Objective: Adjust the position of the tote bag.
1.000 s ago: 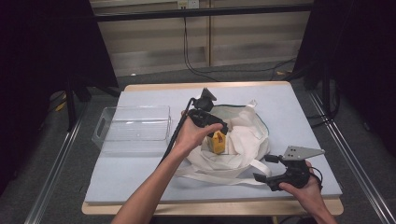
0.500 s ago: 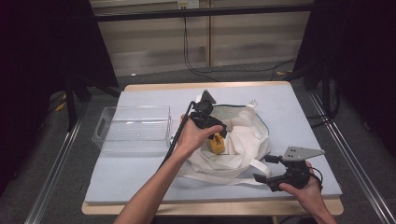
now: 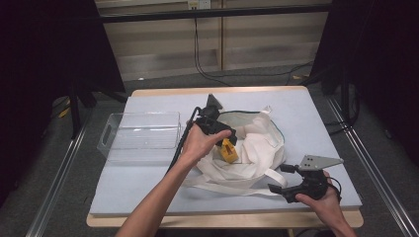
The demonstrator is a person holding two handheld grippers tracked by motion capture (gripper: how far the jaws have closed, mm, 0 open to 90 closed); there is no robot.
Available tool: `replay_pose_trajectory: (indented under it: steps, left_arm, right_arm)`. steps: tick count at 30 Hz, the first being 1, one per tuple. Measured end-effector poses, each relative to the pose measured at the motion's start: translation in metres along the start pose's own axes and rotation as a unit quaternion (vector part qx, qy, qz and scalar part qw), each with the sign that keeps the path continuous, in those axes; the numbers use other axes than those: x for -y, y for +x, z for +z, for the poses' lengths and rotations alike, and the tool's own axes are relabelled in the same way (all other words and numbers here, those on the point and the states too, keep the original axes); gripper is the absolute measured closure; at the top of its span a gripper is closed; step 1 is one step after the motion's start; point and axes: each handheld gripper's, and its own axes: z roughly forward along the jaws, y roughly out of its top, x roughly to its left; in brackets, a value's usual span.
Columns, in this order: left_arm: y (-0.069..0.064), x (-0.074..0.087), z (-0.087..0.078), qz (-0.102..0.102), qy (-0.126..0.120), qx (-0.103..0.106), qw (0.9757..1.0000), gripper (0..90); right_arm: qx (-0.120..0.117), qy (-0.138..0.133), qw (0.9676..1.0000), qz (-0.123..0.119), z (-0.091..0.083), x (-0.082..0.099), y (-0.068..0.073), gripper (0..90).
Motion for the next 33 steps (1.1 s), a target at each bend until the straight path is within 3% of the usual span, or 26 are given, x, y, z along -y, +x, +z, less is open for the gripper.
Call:
replay_pose_trajectory:
  steps: [4,5,10,12,16,18,21,27,33]
  left_arm:
    - [0.001,0.006,-0.004,-0.003,0.005,0.005,1.0000,5.5]
    - [0.000,0.006,-0.005,-0.003,0.005,-0.001,1.0000,5.5]
    - [-0.001,0.006,0.003,-0.011,0.016,0.022,0.9996,8.0]
    - [-0.001,0.006,0.006,-0.007,0.022,0.015,0.9996,14.6]
    - [-0.001,0.005,0.005,-0.011,0.007,0.027,0.9995,29.5]
    - [0.000,0.004,0.004,-0.005,0.006,0.022,0.9997,35.1]
    - [-0.001,0.002,0.004,-0.005,-0.002,0.026,0.9997,37.7]
    - [0.000,0.000,0.001,0.024,-0.004,0.031,0.9992,46.9]
    - [0.000,-0.002,-0.004,0.057,0.001,0.029,0.9979,48.2]
  right_arm:
    - [0.001,0.001,1.0000,-0.001,0.001,0.000,0.000,16.5]
    - [0.002,0.001,1.0000,-0.002,0.002,0.000,0.000,16.5]
    - [0.001,0.004,1.0000,-0.006,0.004,-0.001,0.002,16.5]
    - [0.001,0.004,1.0000,-0.006,0.004,-0.001,0.002,16.5]
    - [0.001,0.003,1.0000,-0.005,0.003,-0.001,0.002,16.5]
    - [0.002,0.003,1.0000,-0.005,0.002,-0.001,0.001,16.5]
    - [0.002,0.003,1.0000,-0.005,0.002,-0.001,0.001,16.5]
    - [0.002,0.003,1.0000,-0.005,0.002,-0.001,0.002,16.5]
    - [0.002,0.000,1.0000,-0.005,0.002,-0.001,0.002,16.5]
